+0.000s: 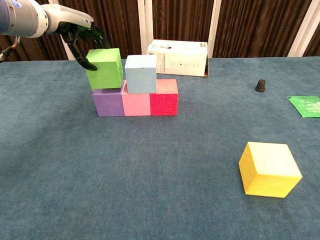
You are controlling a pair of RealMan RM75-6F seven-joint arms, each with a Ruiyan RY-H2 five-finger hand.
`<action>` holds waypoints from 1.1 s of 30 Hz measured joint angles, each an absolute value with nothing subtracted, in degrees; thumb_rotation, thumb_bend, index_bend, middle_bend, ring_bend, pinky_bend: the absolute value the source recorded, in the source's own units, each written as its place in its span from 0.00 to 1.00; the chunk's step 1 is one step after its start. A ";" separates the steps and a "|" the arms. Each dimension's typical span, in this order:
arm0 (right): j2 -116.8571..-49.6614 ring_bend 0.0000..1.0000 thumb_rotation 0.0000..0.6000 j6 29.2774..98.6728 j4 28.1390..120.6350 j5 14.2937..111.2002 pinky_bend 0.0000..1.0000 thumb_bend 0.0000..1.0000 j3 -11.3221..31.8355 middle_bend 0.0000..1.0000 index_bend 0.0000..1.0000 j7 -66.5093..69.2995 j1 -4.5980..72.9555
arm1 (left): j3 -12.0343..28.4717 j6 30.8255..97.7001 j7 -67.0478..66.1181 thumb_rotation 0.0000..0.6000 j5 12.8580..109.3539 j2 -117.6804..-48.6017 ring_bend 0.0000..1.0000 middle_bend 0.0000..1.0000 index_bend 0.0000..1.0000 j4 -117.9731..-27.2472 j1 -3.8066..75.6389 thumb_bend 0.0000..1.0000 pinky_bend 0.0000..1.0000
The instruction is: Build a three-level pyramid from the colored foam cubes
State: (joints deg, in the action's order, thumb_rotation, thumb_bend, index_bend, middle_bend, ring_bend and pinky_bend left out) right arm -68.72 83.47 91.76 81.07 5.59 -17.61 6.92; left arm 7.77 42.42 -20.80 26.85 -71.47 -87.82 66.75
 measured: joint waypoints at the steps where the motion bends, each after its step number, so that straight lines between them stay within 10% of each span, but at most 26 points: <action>1: -68.64 0.00 1.00 83.31 91.75 81.04 0.00 0.32 5.57 0.01 0.05 -17.55 6.96 | 7.71 42.45 -20.90 1.00 26.70 -71.44 0.00 0.25 0.32 -87.87 66.78 0.46 0.00; 33: -68.53 0.00 1.00 83.89 91.49 80.90 0.00 0.32 5.86 0.01 0.05 -17.07 6.85 | 7.63 43.03 -22.47 1.00 25.60 -73.84 0.00 0.22 0.31 -87.02 67.95 0.42 0.00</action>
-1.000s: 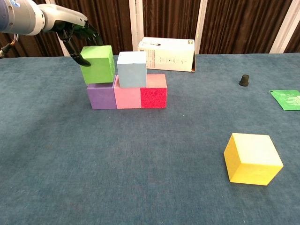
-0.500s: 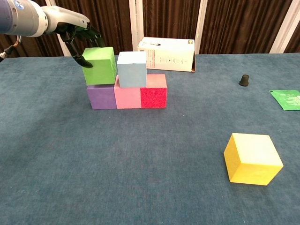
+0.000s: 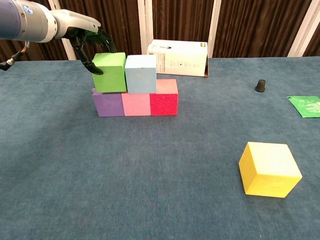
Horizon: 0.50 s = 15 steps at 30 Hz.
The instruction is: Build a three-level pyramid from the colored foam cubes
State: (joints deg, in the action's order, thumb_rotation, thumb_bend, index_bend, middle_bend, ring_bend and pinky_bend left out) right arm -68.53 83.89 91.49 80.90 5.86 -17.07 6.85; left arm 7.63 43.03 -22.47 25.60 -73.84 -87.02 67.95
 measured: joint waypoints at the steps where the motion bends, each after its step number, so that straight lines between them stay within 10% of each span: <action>1: -68.55 0.00 1.00 83.86 91.46 80.88 0.00 0.32 5.86 0.01 0.05 -17.06 6.85 | 7.64 43.15 -22.56 1.00 25.56 -73.97 0.00 0.22 0.31 -86.96 67.99 0.42 0.00; 15: -68.65 0.00 1.00 83.65 91.44 80.52 0.00 0.32 5.95 0.01 0.05 -17.29 6.92 | 8.00 43.92 -23.01 1.00 25.15 -74.62 0.00 0.21 0.29 -86.50 68.08 0.41 0.00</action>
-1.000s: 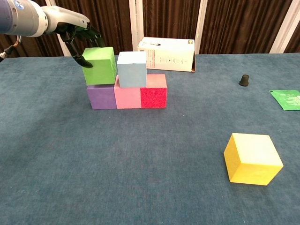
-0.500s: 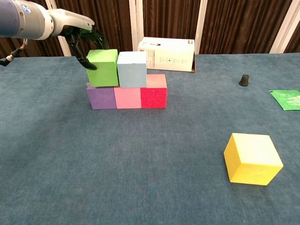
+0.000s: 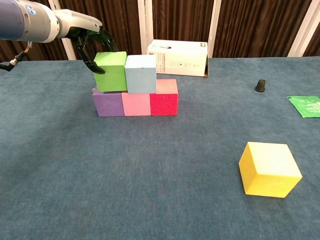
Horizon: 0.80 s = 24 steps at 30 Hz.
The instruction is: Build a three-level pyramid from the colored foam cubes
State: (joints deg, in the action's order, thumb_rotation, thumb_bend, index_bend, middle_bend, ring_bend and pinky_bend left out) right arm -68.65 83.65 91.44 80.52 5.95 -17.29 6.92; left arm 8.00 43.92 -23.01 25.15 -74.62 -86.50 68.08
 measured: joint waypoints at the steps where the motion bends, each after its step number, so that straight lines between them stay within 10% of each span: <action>1: -68.65 0.00 1.00 83.65 91.47 80.50 0.00 0.32 5.95 0.01 0.05 -17.32 6.91 | 8.00 43.93 -23.06 1.00 25.13 -74.65 0.00 0.21 0.29 -86.48 68.08 0.41 0.00; 24: -69.00 0.00 1.00 83.52 91.53 79.77 0.00 0.32 6.16 0.01 0.05 -17.77 6.95 | 7.97 43.71 -23.52 1.00 24.87 -75.15 0.00 0.20 0.29 -86.21 68.07 0.38 0.00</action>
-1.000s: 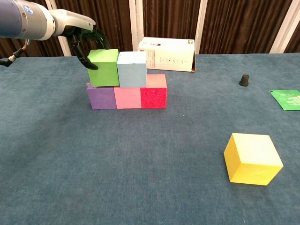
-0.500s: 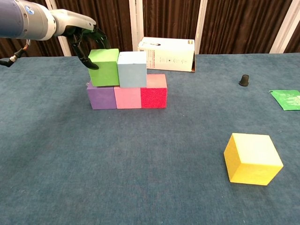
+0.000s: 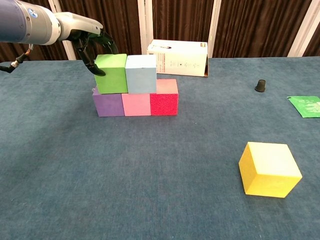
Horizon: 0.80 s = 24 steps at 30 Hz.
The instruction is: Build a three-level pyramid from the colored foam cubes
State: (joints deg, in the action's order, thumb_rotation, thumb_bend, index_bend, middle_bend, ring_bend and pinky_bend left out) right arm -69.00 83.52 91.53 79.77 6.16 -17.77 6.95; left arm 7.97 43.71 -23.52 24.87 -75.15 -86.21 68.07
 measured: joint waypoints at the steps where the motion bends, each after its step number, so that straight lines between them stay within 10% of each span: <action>1: -69.00 0.00 1.00 83.53 91.53 79.72 0.00 0.32 6.17 0.01 0.05 -17.78 6.94 | 7.98 43.83 -23.58 1.00 24.78 -75.19 0.00 0.19 0.28 -86.24 68.08 0.37 0.00; 24: -69.13 0.00 1.00 83.22 91.75 78.87 0.00 0.32 6.32 0.01 0.05 -18.37 6.99 | 7.71 43.20 -24.23 1.00 24.41 -74.59 0.00 0.14 0.23 -86.64 68.23 0.32 0.00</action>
